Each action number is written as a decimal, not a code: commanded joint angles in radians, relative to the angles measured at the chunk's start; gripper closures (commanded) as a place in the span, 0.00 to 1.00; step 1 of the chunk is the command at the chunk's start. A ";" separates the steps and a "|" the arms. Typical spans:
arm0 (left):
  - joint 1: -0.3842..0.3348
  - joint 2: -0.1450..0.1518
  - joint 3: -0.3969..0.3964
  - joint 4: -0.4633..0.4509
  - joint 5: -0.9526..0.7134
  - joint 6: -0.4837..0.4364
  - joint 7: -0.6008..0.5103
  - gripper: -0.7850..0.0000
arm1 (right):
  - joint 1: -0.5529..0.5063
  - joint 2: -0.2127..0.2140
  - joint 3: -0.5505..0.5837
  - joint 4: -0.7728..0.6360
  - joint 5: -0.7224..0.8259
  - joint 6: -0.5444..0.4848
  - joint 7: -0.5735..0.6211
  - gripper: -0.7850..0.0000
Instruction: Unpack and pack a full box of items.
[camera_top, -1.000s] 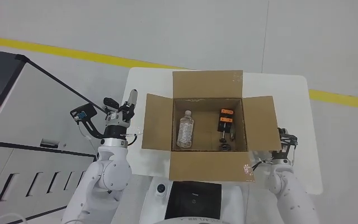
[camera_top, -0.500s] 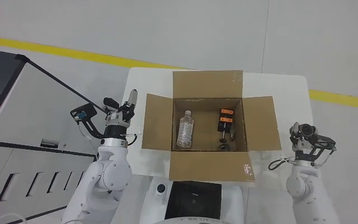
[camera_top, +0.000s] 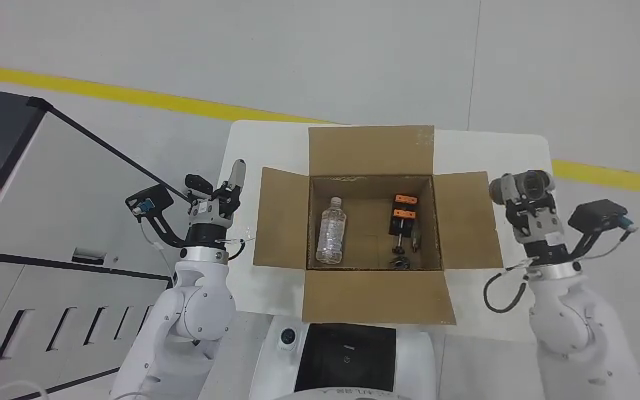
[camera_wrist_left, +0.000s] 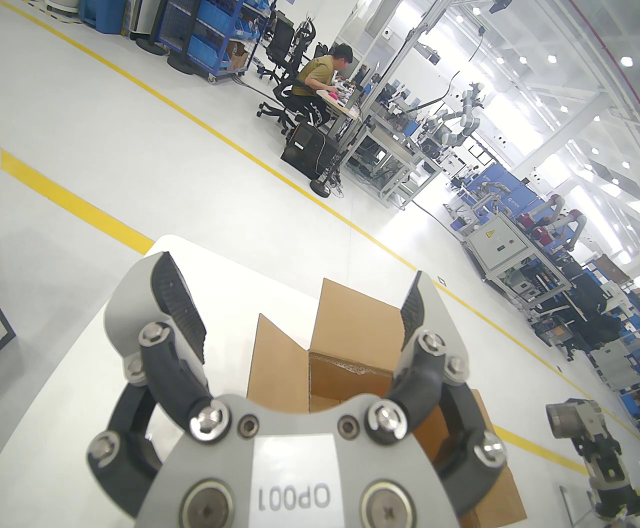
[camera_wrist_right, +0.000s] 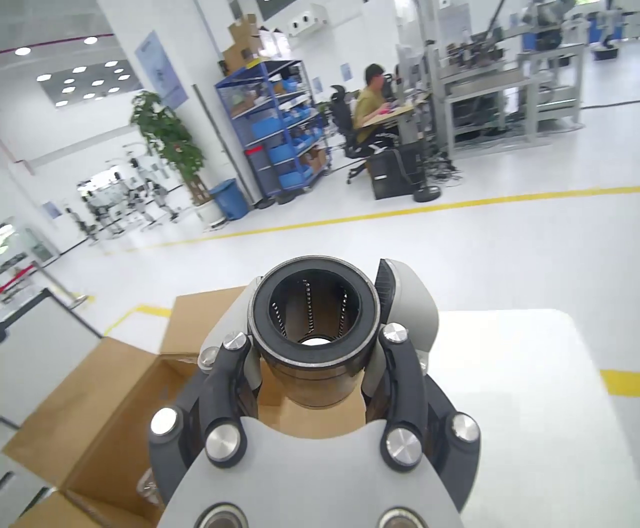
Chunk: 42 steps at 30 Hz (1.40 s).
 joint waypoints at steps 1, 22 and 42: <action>0.000 0.000 0.000 0.000 0.000 0.000 0.000 0.00 | 0.015 -0.003 -0.066 -0.035 -0.020 0.004 0.039 1.00; 0.000 0.000 0.000 0.000 0.000 0.000 0.000 0.00 | 0.227 -0.032 -0.397 0.195 -0.102 0.187 0.367 1.00; 0.000 0.000 0.000 0.000 0.000 0.000 0.000 0.00 | 0.572 -0.094 -0.675 0.586 -0.109 0.295 0.602 1.00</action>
